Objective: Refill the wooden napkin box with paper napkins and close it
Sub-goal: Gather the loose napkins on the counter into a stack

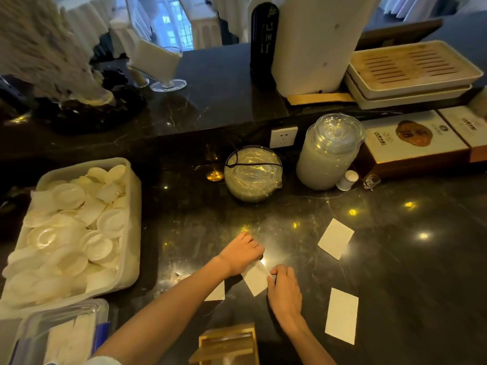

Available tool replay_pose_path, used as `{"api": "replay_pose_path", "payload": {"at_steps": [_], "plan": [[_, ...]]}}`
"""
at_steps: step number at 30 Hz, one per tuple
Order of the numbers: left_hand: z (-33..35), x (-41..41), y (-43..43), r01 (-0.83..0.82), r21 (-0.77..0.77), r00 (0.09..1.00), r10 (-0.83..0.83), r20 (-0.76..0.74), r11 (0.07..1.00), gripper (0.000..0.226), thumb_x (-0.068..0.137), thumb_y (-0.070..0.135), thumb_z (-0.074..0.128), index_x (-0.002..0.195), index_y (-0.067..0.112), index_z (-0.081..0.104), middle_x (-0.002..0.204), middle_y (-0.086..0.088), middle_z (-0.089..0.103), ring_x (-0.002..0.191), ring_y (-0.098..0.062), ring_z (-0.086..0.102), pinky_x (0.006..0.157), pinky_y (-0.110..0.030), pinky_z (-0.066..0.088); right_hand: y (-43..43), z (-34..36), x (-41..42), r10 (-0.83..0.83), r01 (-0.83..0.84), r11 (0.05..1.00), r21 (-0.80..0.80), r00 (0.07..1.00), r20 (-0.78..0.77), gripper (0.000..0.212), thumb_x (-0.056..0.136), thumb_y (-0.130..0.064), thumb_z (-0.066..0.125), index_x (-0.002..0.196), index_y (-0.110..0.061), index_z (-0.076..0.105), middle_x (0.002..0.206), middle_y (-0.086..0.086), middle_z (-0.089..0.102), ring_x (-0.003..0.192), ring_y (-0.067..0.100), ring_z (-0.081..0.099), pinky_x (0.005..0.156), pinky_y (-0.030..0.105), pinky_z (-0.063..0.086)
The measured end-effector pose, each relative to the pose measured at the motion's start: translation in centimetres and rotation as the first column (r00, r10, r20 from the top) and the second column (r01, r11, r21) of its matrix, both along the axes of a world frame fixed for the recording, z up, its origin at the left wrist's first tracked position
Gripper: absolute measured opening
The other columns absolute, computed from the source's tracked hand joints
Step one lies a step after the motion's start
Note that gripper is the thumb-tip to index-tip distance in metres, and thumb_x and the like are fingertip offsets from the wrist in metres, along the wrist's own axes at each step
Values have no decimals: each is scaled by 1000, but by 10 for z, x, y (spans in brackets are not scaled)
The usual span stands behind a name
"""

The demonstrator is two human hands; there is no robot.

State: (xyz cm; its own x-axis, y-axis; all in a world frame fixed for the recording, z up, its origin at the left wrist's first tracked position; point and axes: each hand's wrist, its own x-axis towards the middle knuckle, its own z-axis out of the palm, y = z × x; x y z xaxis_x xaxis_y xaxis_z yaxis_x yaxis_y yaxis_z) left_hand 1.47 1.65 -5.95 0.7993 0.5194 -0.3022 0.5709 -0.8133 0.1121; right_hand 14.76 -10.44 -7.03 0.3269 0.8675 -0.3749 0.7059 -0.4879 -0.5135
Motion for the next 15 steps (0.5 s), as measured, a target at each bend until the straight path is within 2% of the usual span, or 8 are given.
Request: {"api": "replay_pose_path", "payload": {"at_steps": [3,6,8,10,13,15], "plan": [[18,-8,-5,-185,-275,956,238,172,943,12,91,14,59,102,17,54,106,-4,61,96,-21,55,93,-37,46,3,2,0,48,-45,998,47,996,-78,15,95,-25,58,109,-22,59,114,-2,51,101,10,49,74,16,42],[35,-24,-12,-322,-504,817,504,280,801,26,94,8,53,118,19,54,110,2,54,95,-12,53,84,-23,45,14,11,-4,147,-127,985,114,972,-184,12,93,-23,58,105,-20,60,100,-5,55,91,11,51,65,17,39],[40,-42,-16,-381,-554,724,612,318,740,29,93,4,52,119,16,57,107,7,49,96,-6,48,84,-15,39,24,22,-11,176,-144,982,126,939,-296,12,92,-22,58,104,-21,58,91,-7,59,83,14,57,61,19,41],[43,-65,-21,-458,-569,637,699,325,683,26,93,4,53,115,14,60,109,8,51,101,-6,48,90,-15,39,34,30,-24,222,-191,974,120,904,-366,13,94,-25,58,106,-23,57,93,-7,62,83,11,60,62,19,43],[40,-103,-35,-591,-565,524,806,275,576,22,91,6,58,110,16,61,112,4,55,105,-9,51,96,-25,42,45,36,-50,351,-331,936,118,873,-339,8,95,-28,58,102,-25,57,95,-9,61,86,4,58,63,16,43],[33,-126,-50,-654,-540,497,839,221,529,22,90,6,59,108,18,60,112,3,53,105,-12,51,94,-25,42,51,34,-69,454,-449,889,87,840,-297,7,94,-29,59,100,-26,59,95,-10,61,84,4,57,64,15,43]]}}
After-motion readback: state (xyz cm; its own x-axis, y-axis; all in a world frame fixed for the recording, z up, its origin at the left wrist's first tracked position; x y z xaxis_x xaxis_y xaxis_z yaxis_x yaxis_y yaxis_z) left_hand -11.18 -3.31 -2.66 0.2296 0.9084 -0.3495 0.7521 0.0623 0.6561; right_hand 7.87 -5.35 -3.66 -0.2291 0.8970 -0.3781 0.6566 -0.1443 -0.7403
